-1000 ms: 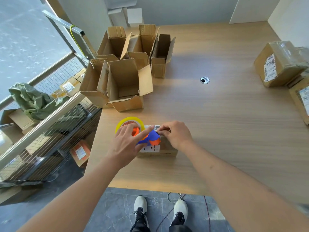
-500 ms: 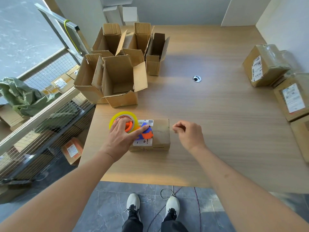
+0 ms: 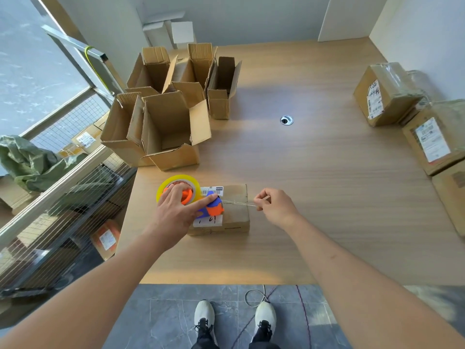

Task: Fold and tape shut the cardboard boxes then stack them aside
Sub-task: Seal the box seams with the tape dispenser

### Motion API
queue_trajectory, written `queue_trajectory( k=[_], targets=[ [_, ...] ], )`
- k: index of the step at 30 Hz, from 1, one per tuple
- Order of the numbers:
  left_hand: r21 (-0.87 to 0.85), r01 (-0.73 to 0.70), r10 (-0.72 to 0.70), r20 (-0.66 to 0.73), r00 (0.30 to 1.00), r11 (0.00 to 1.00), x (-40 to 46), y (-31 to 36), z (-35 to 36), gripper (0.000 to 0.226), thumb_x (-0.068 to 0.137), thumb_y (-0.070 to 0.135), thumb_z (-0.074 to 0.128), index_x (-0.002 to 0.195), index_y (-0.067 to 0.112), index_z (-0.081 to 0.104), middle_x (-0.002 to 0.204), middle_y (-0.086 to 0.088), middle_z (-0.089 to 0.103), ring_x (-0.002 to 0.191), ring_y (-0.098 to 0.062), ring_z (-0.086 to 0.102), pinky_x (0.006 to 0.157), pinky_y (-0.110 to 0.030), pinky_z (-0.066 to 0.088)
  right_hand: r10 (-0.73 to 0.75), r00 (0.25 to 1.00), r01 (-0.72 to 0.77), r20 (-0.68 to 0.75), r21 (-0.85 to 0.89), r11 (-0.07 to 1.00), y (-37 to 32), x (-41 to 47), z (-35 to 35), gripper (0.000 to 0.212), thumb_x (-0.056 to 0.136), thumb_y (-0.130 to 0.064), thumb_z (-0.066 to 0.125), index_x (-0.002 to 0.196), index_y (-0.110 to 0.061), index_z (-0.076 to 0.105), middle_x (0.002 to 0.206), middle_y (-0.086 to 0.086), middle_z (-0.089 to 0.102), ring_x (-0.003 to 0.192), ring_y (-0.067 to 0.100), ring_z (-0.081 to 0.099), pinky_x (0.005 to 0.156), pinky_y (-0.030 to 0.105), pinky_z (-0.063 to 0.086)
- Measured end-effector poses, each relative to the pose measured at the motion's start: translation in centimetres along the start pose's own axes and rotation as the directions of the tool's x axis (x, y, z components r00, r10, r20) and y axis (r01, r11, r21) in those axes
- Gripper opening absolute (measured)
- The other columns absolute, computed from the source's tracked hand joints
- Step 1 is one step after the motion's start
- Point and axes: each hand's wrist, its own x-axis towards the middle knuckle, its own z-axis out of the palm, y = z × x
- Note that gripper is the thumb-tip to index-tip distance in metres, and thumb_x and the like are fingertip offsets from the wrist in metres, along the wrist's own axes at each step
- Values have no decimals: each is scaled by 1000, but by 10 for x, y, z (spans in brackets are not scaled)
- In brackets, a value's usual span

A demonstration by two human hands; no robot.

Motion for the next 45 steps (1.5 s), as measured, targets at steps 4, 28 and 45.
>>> queue_trajectory(
  k=[4, 28, 45],
  targets=[
    [-2, 24, -24, 25, 999, 1000, 0, 2, 1, 82, 94, 18, 70, 152, 60, 30, 139, -12, 40, 130, -42, 42, 106, -59, 42, 16, 1000, -16, 6, 29, 999, 11, 13, 8, 15, 96, -19, 69, 80, -20, 68, 78, -4, 73, 75, 7, 70, 61, 23, 44],
    [32, 55, -57, 69, 996, 998, 3, 8, -5, 71, 100, 30, 58, 153, 61, 23, 139, -11, 39, 130, -39, 40, 109, -57, 38, 154, 894, -80, -420, 190, 979, -12, -6, 75, 26, 106, -28, 46, 119, -24, 69, 111, -2, 72, 103, 25, 64, 73, 30, 41],
    [46, -176, 164, 194, 967, 983, 23, -12, -27, 60, 105, 47, 44, 154, 61, 13, 112, -4, 39, 101, -27, 41, 90, -41, 42, 185, 917, -159, -353, 104, 982, -18, -13, 112, 58, 105, -59, 10, 158, -41, 28, 141, -1, 61, 125, 32, 58, 98, 45, 47]
  ],
)
